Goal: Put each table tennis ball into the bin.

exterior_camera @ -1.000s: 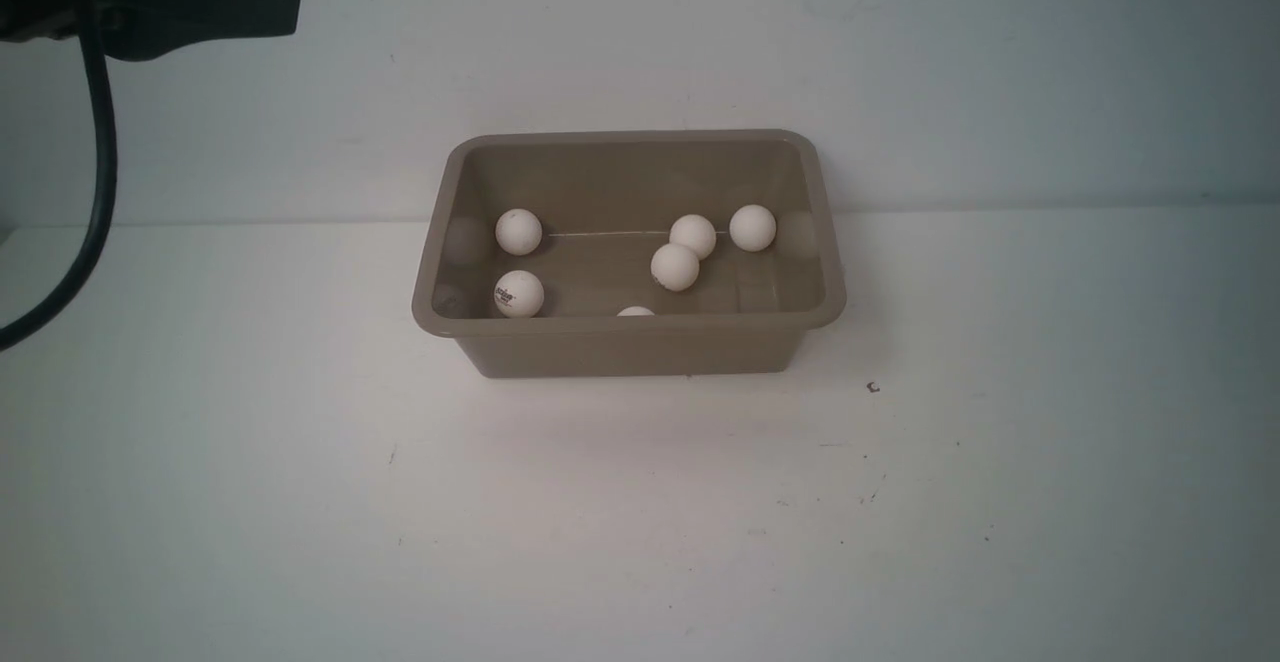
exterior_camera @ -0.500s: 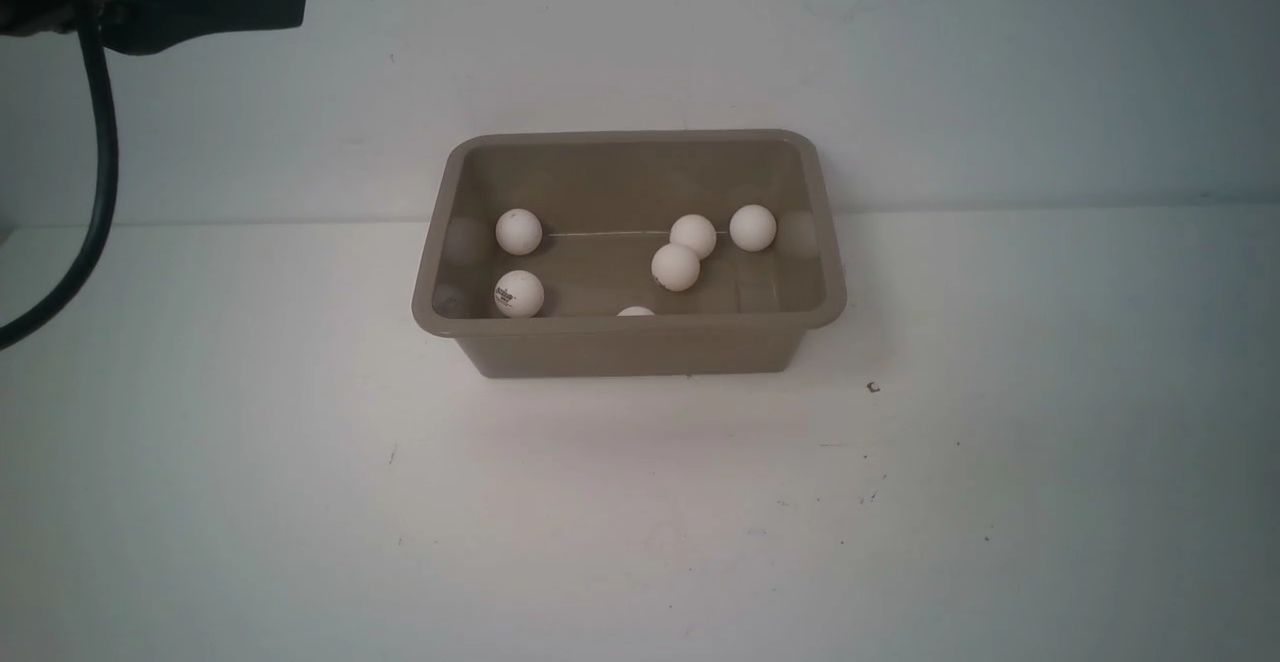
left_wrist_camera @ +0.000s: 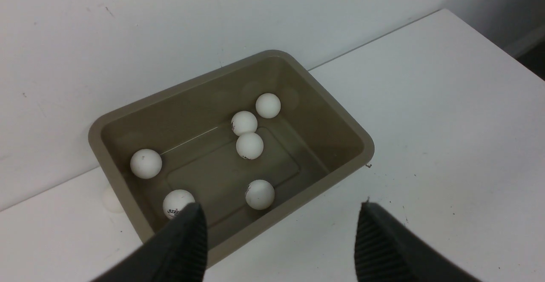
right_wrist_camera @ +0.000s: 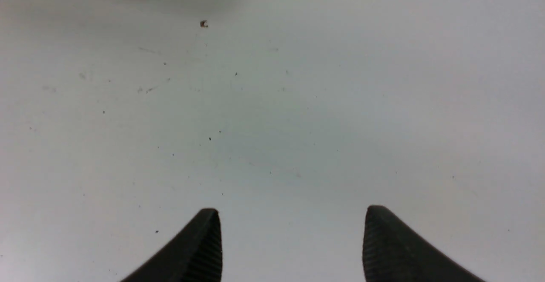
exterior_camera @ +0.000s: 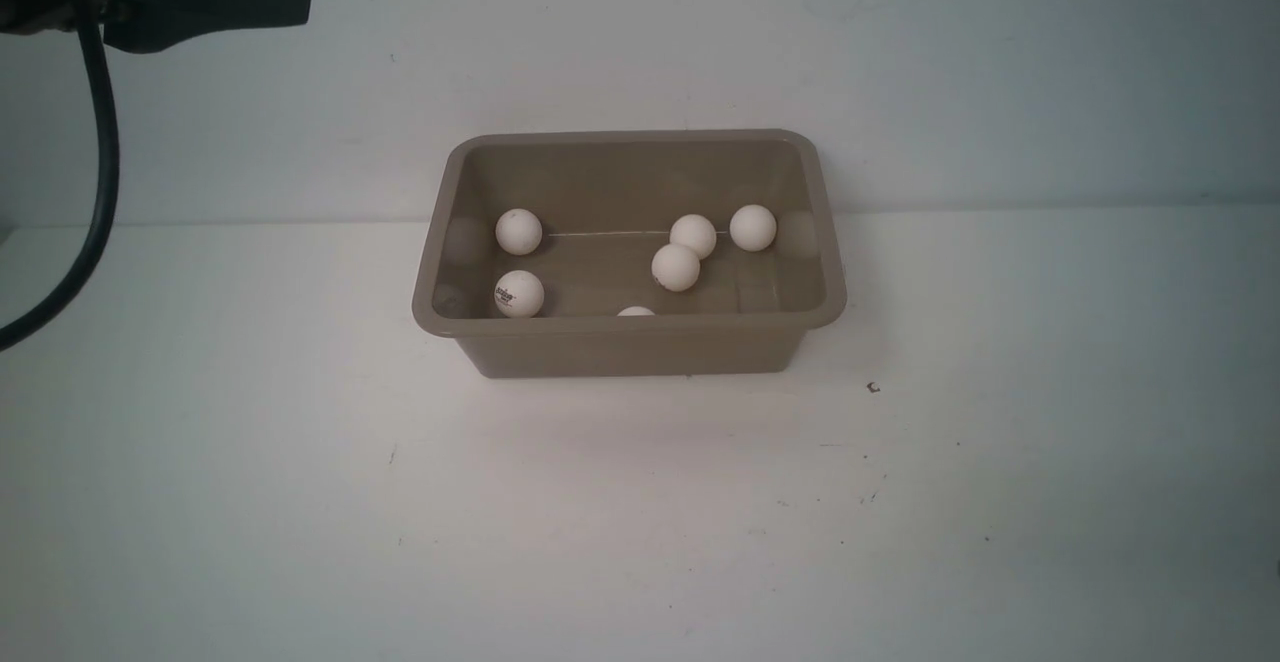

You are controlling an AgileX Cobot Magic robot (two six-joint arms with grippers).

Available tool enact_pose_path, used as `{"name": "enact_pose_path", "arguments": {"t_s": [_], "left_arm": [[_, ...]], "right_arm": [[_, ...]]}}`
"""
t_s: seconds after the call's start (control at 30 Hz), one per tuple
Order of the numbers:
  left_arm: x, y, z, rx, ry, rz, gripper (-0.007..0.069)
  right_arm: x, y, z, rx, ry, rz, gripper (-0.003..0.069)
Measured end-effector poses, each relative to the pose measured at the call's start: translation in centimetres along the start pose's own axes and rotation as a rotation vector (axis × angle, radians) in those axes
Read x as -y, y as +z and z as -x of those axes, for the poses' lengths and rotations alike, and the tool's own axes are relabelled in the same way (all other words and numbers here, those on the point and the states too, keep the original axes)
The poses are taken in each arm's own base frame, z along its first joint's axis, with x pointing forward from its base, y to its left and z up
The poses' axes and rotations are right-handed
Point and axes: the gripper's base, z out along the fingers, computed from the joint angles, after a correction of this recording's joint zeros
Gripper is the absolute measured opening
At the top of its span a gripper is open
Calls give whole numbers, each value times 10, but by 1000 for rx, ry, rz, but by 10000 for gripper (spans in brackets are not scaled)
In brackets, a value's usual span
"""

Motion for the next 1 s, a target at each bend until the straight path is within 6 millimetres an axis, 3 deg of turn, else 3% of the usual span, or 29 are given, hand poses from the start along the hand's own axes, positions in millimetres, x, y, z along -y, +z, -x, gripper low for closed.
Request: {"name": "enact_pose_path", "arguments": {"t_s": [0.27,0.5,0.8,1.0], "left_arm": [[1,0,0,5,-4,-6,426],[4,0,4,39,-17,-41,426],[4,0,4,47,7,-44,426],[4,0,4,47,9,-45,426]], "right_arm": [[-2,0,0,0,28,25,330],[-4,0,2,17,57,42,316],[-8,-2,18,192,119,99,293],[-26,-8,23,277,-131,236,251]]}}
